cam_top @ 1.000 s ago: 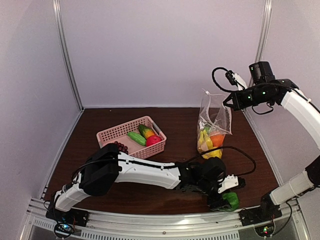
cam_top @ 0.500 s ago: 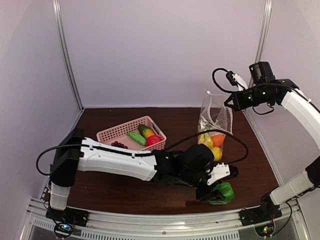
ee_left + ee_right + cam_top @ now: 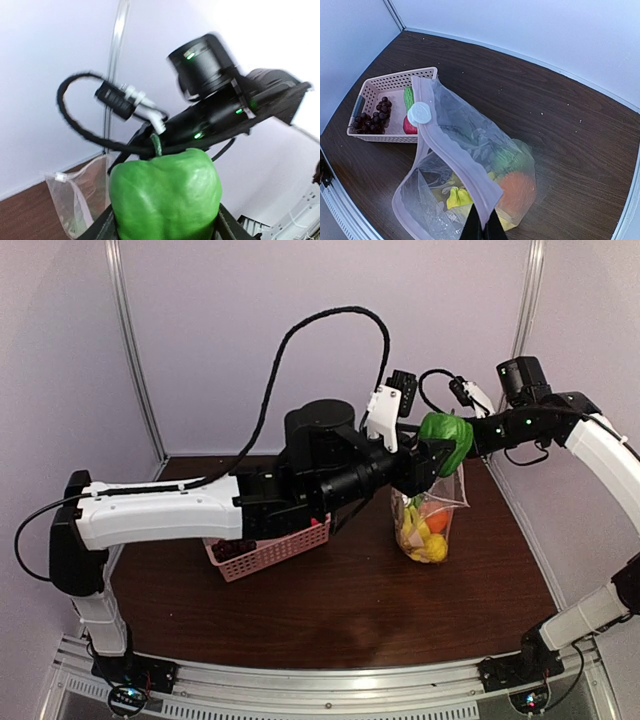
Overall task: Place the food in the zip-top bag and seal the zipper
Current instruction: Place the fake vegetable in the zipper food storage bag.
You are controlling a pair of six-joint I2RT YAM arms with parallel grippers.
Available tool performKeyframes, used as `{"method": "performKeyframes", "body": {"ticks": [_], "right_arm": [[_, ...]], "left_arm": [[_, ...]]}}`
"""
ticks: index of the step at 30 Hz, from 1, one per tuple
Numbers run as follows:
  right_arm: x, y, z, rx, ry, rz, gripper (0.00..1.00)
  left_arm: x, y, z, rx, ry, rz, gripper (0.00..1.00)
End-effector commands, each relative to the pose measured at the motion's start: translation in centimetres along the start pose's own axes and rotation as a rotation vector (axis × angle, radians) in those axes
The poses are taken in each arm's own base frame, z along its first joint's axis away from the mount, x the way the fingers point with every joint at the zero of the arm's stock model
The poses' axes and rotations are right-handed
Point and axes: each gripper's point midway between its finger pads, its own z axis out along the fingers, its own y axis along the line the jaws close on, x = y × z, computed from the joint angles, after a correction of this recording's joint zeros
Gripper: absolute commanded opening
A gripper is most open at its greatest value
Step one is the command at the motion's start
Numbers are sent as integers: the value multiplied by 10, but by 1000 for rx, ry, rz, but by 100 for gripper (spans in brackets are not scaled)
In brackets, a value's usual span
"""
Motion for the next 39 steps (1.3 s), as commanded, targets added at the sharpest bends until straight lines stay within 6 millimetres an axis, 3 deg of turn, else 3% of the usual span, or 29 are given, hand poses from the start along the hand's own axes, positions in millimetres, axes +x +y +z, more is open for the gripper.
{"method": "performKeyframes", "body": {"ticks": [1,7,12,20,23,27,29,31,36,39], "right_arm": [[-18,5,-15,2,-60,8,0],[-29,4,-21,9,-97,40,0],[-32,4,-18,5,-104,44,0],[-27,25,-21,-96,-110,27,0],[-16,43,-21,-168,-88,2,0],[1,59,-18,-215,-48,-27,0],[8,65,-15,-241,-30,-29,0],[11,69,-14,-258,-19,-29,0],[-8,66,-25,-237,-69,-39,0],[-25,57,-31,-211,-101,-32,0]], "left_arm": [[36,51,17,-191,40,-160,38],[64,53,21,-188,91,-216,37],[72,53,25,-183,93,-246,36],[108,100,50,-265,179,-476,32],[121,114,61,-272,194,-550,27],[123,132,69,-279,162,-668,21],[116,133,74,-253,136,-706,33],[108,129,80,-212,125,-716,56],[92,99,85,-68,183,-693,96],[76,83,75,-5,197,-693,98]]}}
